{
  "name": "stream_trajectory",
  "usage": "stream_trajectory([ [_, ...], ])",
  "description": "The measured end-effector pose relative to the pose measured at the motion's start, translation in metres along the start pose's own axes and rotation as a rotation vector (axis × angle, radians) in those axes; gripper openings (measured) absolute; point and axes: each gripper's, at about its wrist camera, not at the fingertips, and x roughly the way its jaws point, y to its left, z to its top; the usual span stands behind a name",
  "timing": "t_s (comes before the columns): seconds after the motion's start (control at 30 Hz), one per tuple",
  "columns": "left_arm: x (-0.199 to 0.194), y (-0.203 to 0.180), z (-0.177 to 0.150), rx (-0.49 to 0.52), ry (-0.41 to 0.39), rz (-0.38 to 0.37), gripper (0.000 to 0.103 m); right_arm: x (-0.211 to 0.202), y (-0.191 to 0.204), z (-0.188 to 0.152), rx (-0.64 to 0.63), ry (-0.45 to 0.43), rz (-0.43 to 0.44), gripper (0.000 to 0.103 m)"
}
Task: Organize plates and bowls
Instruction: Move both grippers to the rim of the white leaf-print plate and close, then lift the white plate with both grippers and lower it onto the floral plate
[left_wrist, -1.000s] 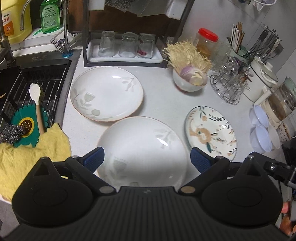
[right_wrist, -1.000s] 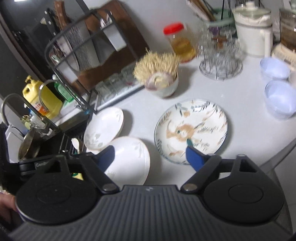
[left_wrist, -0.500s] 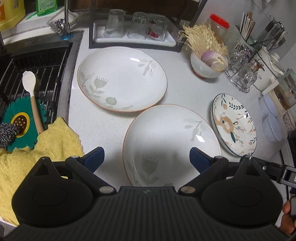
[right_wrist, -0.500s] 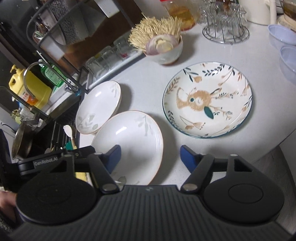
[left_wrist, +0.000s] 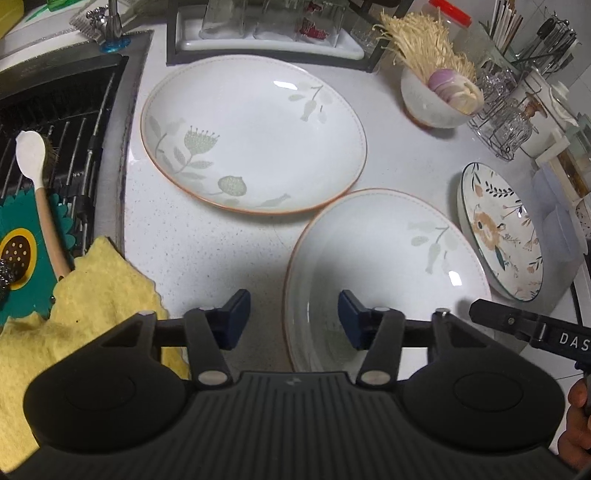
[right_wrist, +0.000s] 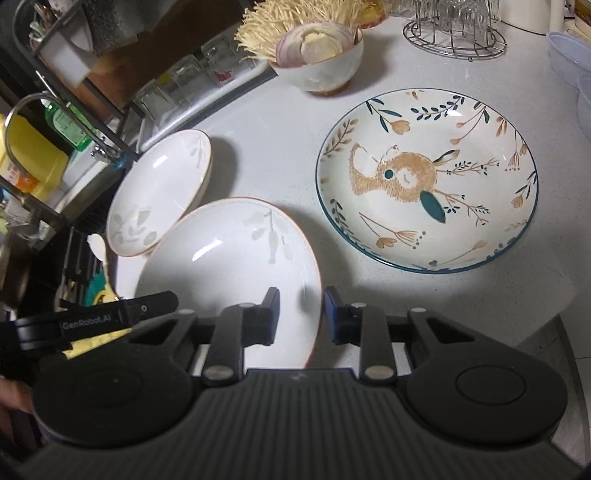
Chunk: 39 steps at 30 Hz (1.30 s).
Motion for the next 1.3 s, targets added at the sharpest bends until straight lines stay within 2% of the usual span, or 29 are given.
stream_trajectory([
  [0.07, 0.001, -0.004, 0.002, 0.035, 0.001, 0.014, 0.041, 0.006, -0.002, -0.001, 0.003, 0.02, -0.009, 0.023],
  [0.17, 0.003, -0.003, 0.004, 0.025, 0.004, -0.007, 0.028, 0.01, -0.001, -0.003, -0.016, 0.009, -0.011, 0.019],
  [0.47, 0.0, -0.002, 0.002, 0.031, 0.023, -0.037, 0.027, 0.007, -0.001, 0.001, -0.026, -0.002, -0.004, 0.017],
  [0.57, -0.005, 0.0, 0.0, 0.0, 0.029, -0.054, 0.027, 0.0, 0.001, 0.003, -0.038, -0.016, 0.006, 0.017],
  [0.87, -0.04, -0.021, 0.007, -0.018, -0.032, -0.08, 0.027, -0.036, 0.001, 0.02, -0.086, -0.083, 0.031, 0.017],
  [1.1, -0.054, -0.056, 0.029, -0.022, -0.079, -0.117, 0.027, -0.061, -0.016, 0.038, -0.095, -0.143, 0.015, 0.017],
  [1.3, -0.041, -0.099, 0.046, -0.003, -0.089, -0.141, 0.027, -0.074, -0.047, 0.056, -0.132, -0.18, -0.017, 0.017],
])
